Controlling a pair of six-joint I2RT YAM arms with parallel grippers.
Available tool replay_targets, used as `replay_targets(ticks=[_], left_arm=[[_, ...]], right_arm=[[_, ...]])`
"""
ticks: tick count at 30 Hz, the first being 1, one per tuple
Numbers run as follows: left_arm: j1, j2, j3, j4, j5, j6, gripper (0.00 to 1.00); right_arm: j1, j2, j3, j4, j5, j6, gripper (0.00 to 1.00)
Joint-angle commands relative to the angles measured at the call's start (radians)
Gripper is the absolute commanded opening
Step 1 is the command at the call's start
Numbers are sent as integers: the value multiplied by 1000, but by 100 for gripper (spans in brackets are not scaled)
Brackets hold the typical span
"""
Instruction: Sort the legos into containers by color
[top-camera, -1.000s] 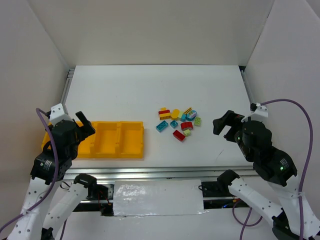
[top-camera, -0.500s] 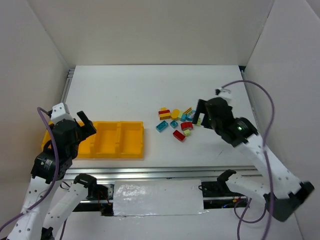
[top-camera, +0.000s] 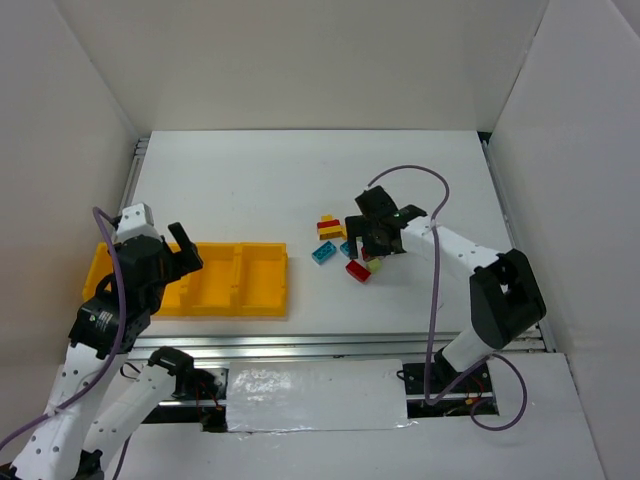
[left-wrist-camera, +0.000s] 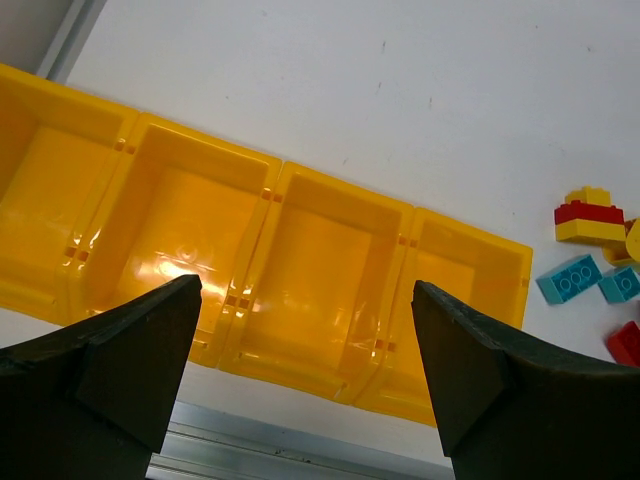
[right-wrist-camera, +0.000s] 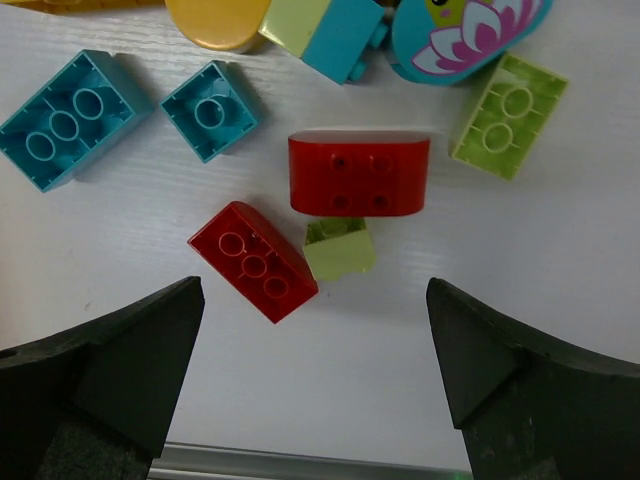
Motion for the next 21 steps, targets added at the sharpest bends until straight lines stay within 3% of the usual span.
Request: replay_targets(ticks=[1,13,21], left_arm=[[-20,-5,-4,57,24,36,100],[-46,6,-4,60,44,47,99],[-54,-2,-5,66,52,53,99]], right_arm=[[-52,12,-6,119,-107,-106,100],[-108,176,47,112,-113,-135,100],[-142,195,55,131,-159,-138,97]])
